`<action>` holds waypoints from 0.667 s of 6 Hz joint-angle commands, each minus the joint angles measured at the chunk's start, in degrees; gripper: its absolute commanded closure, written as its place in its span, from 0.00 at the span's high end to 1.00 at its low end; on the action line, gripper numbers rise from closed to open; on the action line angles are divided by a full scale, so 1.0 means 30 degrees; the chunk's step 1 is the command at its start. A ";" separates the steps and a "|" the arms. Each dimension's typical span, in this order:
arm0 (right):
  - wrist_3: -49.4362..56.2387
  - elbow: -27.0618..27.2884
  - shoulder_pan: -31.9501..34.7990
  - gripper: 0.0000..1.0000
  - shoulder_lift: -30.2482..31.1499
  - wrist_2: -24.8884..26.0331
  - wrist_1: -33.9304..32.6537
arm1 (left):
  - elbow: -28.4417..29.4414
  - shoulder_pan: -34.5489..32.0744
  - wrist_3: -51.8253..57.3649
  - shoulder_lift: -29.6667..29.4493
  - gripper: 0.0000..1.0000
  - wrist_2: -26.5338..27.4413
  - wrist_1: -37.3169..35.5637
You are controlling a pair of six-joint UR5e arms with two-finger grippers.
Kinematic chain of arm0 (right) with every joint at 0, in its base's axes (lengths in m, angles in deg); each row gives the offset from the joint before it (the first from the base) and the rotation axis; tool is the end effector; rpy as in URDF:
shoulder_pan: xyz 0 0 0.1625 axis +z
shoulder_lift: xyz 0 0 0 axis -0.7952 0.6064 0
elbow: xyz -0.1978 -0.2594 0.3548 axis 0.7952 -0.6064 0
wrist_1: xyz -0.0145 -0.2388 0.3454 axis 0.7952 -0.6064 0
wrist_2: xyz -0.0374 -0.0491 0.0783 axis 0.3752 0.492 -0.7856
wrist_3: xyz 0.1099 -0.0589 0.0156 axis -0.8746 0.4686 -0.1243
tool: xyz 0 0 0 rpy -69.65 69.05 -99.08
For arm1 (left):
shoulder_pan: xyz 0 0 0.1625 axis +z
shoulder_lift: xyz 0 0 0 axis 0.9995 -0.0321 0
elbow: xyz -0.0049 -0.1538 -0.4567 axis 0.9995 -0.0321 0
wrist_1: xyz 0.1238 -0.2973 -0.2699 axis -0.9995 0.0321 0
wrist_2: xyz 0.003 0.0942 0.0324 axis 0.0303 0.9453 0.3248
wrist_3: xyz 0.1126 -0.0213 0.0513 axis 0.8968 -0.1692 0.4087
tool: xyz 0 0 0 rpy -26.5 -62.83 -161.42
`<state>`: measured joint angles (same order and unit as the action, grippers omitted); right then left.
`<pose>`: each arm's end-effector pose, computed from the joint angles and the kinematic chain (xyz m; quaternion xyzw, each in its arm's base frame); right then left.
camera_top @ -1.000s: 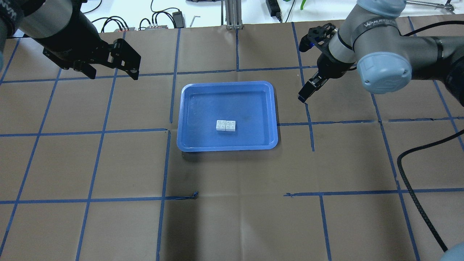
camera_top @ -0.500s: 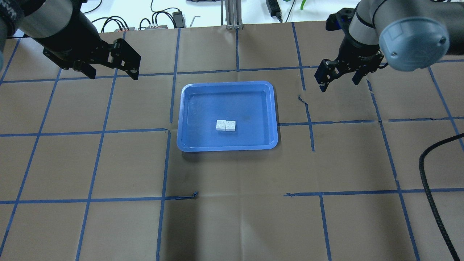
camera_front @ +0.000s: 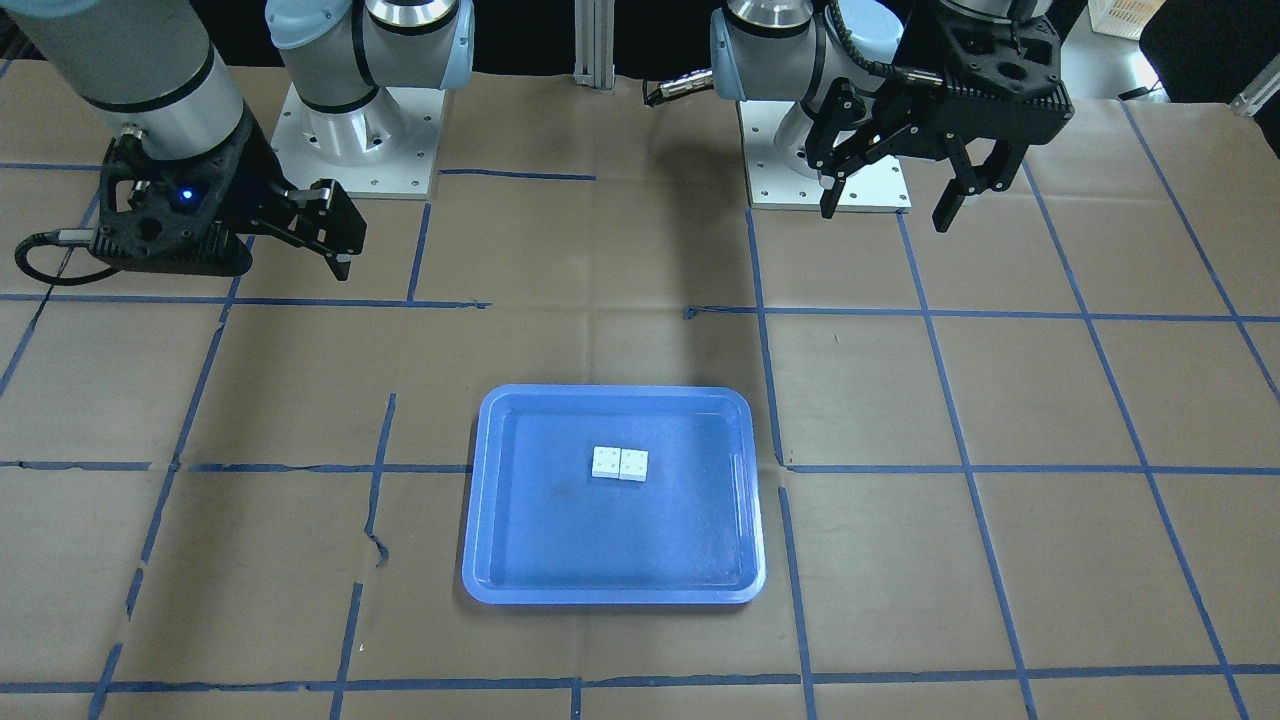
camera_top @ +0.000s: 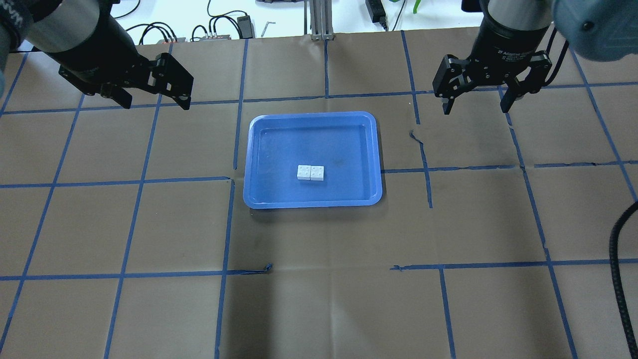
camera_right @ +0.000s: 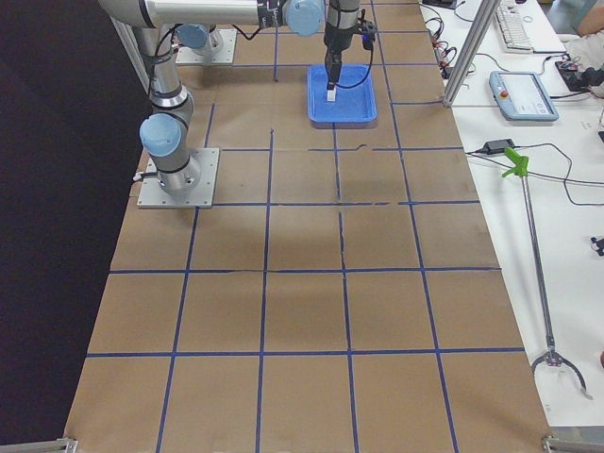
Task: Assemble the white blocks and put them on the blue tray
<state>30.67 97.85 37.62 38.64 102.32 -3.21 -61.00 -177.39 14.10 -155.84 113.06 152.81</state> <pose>0.1343 -0.5212 0.5168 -0.0141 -0.9992 -0.0367 0.0071 -0.1326 -0.4703 0.5748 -0.0485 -0.9953 0.0822 0.0172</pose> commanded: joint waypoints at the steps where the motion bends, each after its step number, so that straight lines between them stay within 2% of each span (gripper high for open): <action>1: -0.0030 0.0268 0.0051 1.00 0.0265 -0.0127 -0.0065 | 0.0000 0.0008 0.0000 0.0000 0.99 0.0000 -0.0002; 4: -0.0088 0.0622 0.0049 1.00 0.0618 -0.0157 -0.0124 | 0.0029 0.0008 -0.0030 0.0000 0.99 0.0000 -0.0002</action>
